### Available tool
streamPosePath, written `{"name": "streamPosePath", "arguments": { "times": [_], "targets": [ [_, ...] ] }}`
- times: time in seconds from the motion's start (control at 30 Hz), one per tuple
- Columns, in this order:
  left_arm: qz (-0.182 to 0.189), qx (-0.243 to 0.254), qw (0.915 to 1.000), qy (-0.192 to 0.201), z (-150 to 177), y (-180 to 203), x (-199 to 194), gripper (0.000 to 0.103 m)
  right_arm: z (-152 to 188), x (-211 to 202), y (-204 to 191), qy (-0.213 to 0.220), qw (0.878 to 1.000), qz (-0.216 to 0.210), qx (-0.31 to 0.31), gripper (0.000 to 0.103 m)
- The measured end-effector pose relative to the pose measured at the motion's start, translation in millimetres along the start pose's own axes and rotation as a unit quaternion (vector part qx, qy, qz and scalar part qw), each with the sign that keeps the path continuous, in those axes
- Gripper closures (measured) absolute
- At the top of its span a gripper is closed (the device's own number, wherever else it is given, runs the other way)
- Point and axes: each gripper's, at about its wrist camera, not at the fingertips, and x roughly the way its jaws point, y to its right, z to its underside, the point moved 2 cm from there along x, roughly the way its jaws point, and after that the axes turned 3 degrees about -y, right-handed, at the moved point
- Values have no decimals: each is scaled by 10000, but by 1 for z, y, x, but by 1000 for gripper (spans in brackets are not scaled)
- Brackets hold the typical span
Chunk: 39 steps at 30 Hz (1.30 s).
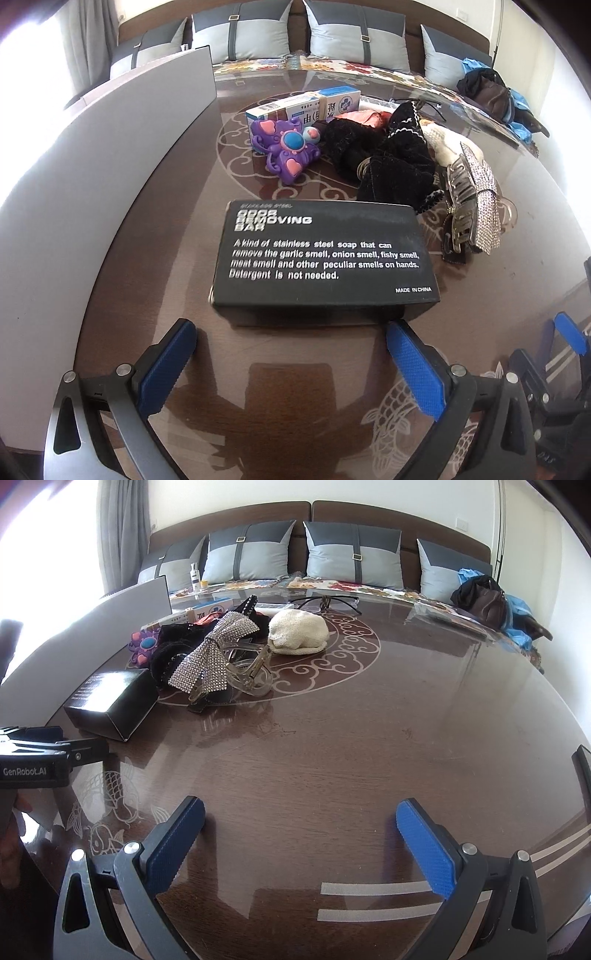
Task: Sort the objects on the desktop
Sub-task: 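Move the left tool toward the black odor removing bar box, rolling it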
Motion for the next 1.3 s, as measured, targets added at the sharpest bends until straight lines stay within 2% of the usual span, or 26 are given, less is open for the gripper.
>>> {"name": "streamPosePath", "arguments": {
  "times": [0.1, 0.23, 0.37, 0.57, 0.7, 0.8, 0.87, 0.97, 1.07, 1.17, 1.3],
  "targets": [
    [27, 152, 9999, -12, -4, 17, 1, 0, 0, 0, 0, 3, 10000, 0, 0, 0],
    [148, 373, 9992, -59, 1, 8, -2, 0, 1, 0, 0, 20, 10000, 12, 7, 0],
    [-239, 802, 9965, 22, 0, -13, -7, 0, 0, 0, 0, 25, 10000, 14, 14, 0],
    [-554, 1673, 9843, 136, -22, -20, -8, 0, -2, 1, -1, 7, 10000, 25, 14, 0],
    [-260, 2293, 9728, 218, -37, -5, -15, 0, -2, 1, -1, 9, 10000, 25, 14, 0],
    [-203, 2615, 9647, 239, -45, 7, -19, 0, -1, 1, -1, 8, 10000, 25, 15, 0],
    [-121, 2428, 9698, 212, -52, 6, -21, 0, -1, 1, -1, 8, 10000, 25, 16, 0],
    [200, 1599, 9868, 157, -65, -1, -26, 0, -1, 1, -1, 7, 10000, 25, 17, 0],
    [448, 902, 9948, 178, -72, 4, -27, 0, -2, 2, -1, 6, 10000, 20, 14, 0],
    [143, 736, 9969, 242, -70, 22, -22, 0, -1, 2, -1, 10, 10000, 26, 10, 0],
    [-306, 844, 9957, 246, -61, 30, -14, 0, -1, 2, -1, 10, 10000, 26, 13, 0]
  ]
}}
